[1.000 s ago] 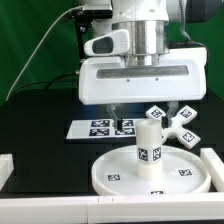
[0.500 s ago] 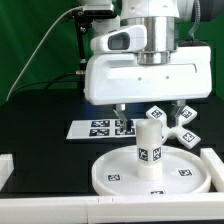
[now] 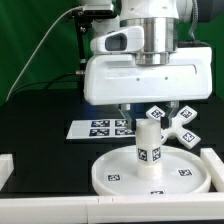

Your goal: Assemble round table

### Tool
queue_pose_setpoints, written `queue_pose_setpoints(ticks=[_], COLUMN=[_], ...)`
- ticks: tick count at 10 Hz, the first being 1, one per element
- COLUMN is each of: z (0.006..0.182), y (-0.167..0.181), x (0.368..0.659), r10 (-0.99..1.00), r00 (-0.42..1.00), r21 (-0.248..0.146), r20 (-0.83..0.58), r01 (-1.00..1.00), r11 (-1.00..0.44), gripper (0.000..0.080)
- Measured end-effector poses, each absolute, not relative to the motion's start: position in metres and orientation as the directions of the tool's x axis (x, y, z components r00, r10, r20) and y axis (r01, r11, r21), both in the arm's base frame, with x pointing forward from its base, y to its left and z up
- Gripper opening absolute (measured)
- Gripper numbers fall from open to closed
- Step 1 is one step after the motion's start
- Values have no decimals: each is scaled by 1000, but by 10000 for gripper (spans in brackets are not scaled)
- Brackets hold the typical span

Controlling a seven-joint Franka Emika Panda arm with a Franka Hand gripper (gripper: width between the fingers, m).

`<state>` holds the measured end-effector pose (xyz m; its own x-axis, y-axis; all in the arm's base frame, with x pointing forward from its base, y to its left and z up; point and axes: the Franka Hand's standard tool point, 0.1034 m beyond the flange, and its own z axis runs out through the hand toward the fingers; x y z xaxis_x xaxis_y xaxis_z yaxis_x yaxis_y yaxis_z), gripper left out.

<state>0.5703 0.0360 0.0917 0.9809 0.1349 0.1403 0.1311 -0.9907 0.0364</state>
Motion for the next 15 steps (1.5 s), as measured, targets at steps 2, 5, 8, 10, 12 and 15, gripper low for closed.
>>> queue_pose_setpoints(ticks=[2,5,8,10,12,15], z=[92,93,95,96,95,94], y=[35,34,41,38,34,37], x=[570,573,574,575,574,572], r10=[-8,-373,-761,-956,-980,-906], r00=[990,911,637,288,197,418], r21=[17,-23,-97,-169,-175,-141], r20=[144,177,124,52,34,71], r01=[-10,-375,-755,-941,-964,-895], r11=[-1000,-927,-648,-293,-200,-424], gripper=[400,400,397,391,391,597])
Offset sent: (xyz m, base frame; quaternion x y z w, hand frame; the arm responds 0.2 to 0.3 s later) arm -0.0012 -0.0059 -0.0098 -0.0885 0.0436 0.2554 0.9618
